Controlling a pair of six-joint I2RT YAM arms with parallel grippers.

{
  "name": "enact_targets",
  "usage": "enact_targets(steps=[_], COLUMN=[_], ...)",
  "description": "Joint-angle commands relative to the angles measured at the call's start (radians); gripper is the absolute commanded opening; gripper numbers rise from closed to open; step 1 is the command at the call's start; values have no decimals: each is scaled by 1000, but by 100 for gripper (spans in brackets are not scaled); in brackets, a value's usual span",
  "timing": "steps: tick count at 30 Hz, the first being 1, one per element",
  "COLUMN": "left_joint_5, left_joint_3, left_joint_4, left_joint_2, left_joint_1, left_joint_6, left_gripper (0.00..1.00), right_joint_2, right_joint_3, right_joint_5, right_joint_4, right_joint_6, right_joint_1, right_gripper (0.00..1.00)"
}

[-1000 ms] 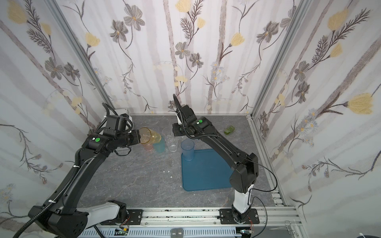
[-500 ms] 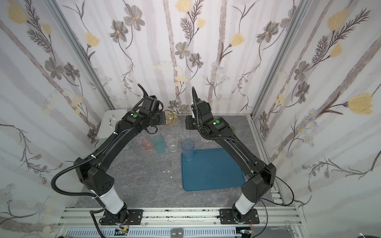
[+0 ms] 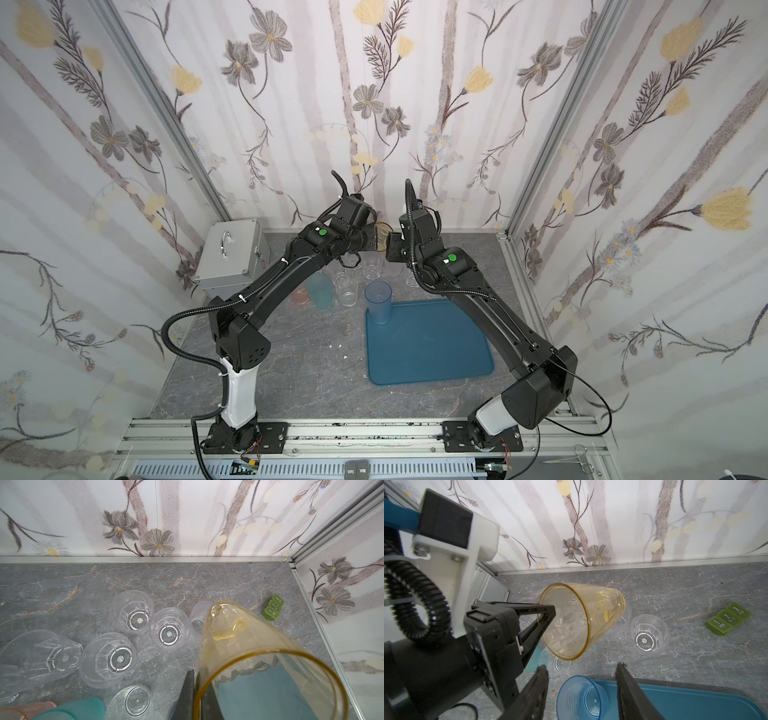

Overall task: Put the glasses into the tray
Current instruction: 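Lift the yellow cup with the left gripper toward the right gripper while it approaches, then grasp the yellow cup with the right gripper and open the left gripper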

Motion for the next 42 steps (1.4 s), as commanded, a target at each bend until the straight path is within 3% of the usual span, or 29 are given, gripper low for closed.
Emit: enact_targets(steps=[1, 15, 24, 31, 37, 42], left_joint_5=[7, 37, 79, 117, 176, 124], left_joint_3=[18, 50, 72, 85, 70, 0], left_joint_4=[34, 34, 33, 33, 35, 36], left_joint_2=[10, 32, 33, 23, -31, -97], left_joint_1=[-17, -70, -84, -84, -87, -87], left_joint_6=[-28, -60, -65, -60, -14, 55], left_gripper=[0, 0, 3, 21, 52, 66], right_joint_2=[19, 105, 108, 70, 29, -13], right_joint_3=[-5, 5, -20, -60, -89, -103], right_joint_5=[39, 241, 243, 226, 186, 135], right_joint_4=[63, 58, 58, 53, 32, -20], right_joint_6=[6, -51, -56, -52, -57, -81], right_joint_1=[-11, -18, -35, -56, -96, -142], right_gripper=[52, 41, 9, 1, 0, 0])
